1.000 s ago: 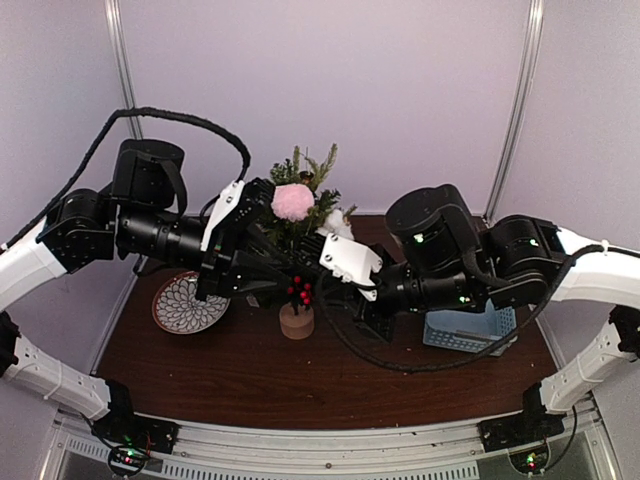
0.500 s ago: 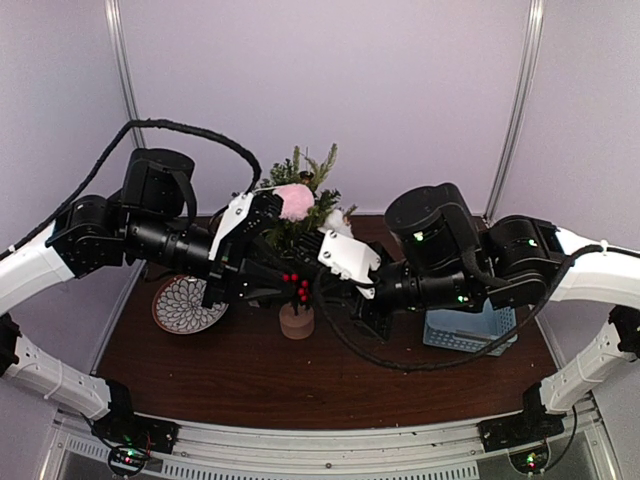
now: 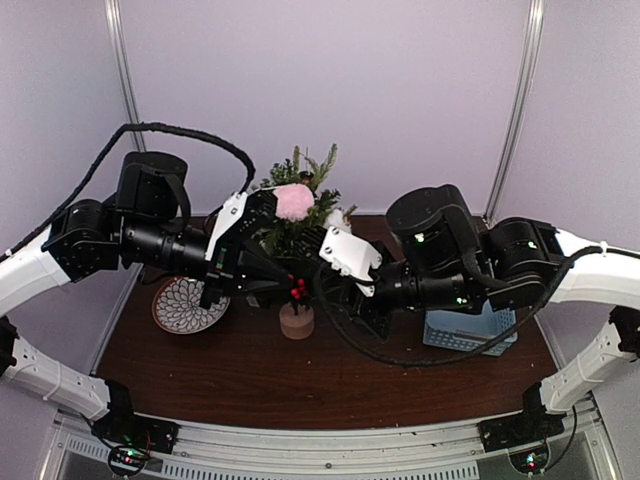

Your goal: Decorate the small christmas tree

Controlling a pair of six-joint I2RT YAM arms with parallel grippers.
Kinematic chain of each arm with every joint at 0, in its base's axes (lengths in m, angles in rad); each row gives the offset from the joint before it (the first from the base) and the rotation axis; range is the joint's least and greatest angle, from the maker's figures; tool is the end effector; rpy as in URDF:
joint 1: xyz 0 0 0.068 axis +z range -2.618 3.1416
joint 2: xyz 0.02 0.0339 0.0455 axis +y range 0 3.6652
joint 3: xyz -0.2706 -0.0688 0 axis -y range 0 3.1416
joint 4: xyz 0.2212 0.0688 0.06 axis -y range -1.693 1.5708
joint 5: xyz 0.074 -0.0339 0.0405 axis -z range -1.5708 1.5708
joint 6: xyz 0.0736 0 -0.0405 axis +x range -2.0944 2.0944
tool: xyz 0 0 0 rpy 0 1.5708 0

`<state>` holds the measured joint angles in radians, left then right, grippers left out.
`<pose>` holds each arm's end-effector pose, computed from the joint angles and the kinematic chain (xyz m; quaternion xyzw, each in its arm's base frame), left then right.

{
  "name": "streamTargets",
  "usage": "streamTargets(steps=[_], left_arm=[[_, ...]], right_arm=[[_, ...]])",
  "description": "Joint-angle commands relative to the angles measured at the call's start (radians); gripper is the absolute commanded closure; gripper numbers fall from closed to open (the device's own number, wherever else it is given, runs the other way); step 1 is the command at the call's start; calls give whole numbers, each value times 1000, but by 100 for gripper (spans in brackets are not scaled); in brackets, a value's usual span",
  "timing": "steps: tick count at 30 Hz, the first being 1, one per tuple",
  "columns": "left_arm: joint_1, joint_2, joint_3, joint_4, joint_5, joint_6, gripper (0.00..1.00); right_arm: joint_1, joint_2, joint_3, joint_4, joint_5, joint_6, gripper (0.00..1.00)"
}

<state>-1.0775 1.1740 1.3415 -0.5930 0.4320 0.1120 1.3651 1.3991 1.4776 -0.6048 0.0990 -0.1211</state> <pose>0.0921 -0.2364 0.4010 0.5562 0.6149 -0.4052 0.3852 0.0718 0.3087 0.3833 -0.5675 0.6541 0.2554 0.4299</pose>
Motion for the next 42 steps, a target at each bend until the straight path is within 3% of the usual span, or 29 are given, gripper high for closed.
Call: streamTargets(steps=[1, 4, 6, 13, 20, 42], left_arm=[[-5, -63, -35, 30, -63, -20, 100], [-5, -96, -61, -15, -119, 8, 100], [-6, -123, -79, -42, -181, 34, 100], [-5, -202, -146, -53, -403, 113, 100], [-18, -188, -189, -21, -480, 181, 100], [-18, -41, -173, 109, -500, 236, 100]], right_arm=[[8, -50, -36, 9, 60, 57, 54], [8, -77, -66, 10, 84, 86, 36], [6, -97, -89, 17, 105, 99, 28], [-7, -150, -147, 27, 179, 161, 19], [-62, -192, -200, 44, 183, 231, 15], [-92, -212, -223, 49, 189, 245, 14]])
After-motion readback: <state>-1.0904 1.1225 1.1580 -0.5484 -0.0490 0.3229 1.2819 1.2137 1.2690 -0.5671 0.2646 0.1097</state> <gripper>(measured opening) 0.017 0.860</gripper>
